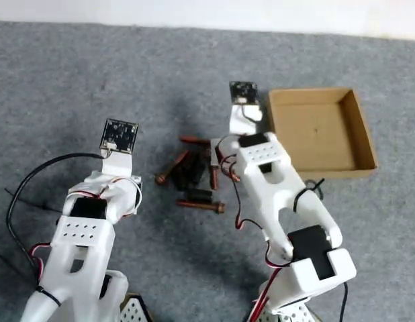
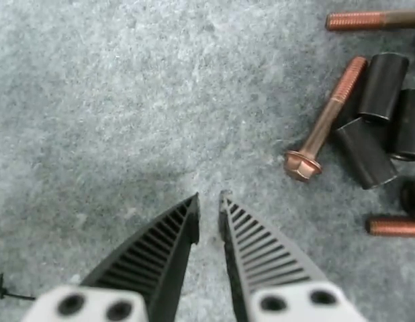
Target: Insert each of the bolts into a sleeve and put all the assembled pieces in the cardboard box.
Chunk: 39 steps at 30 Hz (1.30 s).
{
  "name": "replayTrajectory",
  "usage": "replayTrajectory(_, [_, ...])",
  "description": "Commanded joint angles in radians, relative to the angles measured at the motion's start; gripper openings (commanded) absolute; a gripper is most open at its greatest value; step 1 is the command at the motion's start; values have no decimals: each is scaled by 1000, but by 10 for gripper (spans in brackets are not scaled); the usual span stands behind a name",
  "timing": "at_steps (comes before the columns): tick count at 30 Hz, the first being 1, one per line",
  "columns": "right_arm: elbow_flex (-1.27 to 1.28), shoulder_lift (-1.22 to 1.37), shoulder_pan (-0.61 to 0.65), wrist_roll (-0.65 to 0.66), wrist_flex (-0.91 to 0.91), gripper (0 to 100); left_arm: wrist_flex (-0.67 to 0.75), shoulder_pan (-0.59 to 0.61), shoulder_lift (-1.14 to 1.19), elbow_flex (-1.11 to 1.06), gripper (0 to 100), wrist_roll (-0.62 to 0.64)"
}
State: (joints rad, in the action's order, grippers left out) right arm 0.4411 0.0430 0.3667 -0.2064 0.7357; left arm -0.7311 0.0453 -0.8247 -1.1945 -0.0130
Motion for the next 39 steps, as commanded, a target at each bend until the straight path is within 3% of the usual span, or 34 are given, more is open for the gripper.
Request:
replayTrajectory(1, [-62, -12, -27, -3, 33, 274, 17, 16, -21, 8, 66, 3])
replayTrajectory(14, [22, -7, -28, -5, -4, 269, 15, 16, -19, 7, 66, 2])
replayTrajectory(20, [67, -8, -24, -5, -16, 145, 15, 16, -19, 7, 66, 2])
replayTrajectory(39, [148, -2, -31, 2, -94, 142, 17, 16, -19, 7, 66, 0])
